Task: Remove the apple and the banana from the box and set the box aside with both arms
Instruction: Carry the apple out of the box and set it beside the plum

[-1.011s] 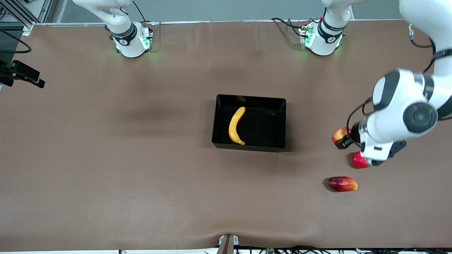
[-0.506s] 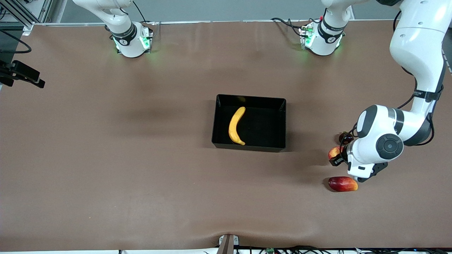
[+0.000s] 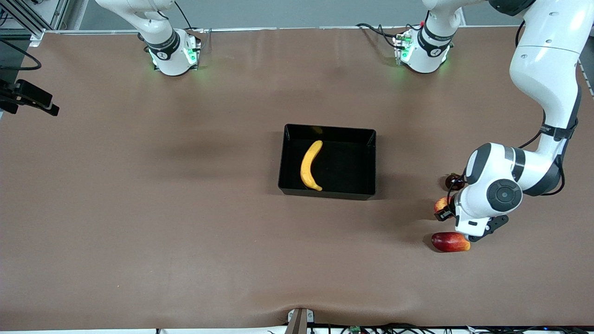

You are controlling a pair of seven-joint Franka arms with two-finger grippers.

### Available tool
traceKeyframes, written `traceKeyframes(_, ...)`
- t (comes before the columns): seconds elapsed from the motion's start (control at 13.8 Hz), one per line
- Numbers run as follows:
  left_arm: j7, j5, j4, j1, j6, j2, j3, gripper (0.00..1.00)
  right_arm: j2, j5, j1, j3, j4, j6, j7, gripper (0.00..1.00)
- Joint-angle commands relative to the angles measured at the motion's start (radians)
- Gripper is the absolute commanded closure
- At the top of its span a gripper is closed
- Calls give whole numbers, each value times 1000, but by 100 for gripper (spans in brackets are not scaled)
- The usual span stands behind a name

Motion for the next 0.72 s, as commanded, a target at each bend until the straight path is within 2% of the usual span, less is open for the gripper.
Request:
traceKeyframes(0.0, -47, 29, -43, -18, 15, -14, -3, 100, 1, 5, -21, 13, 3, 2, -10, 0)
traceKeyframes(0.22, -47, 33, -117, -40, 16, -58, -10, 100, 1, 5, -21, 13, 3, 2, -10, 0)
traceKeyframes(0.65, -51, 31, -170, -38, 30, -73, -60, 100, 1, 5, -21, 13, 3, 2, -10, 0)
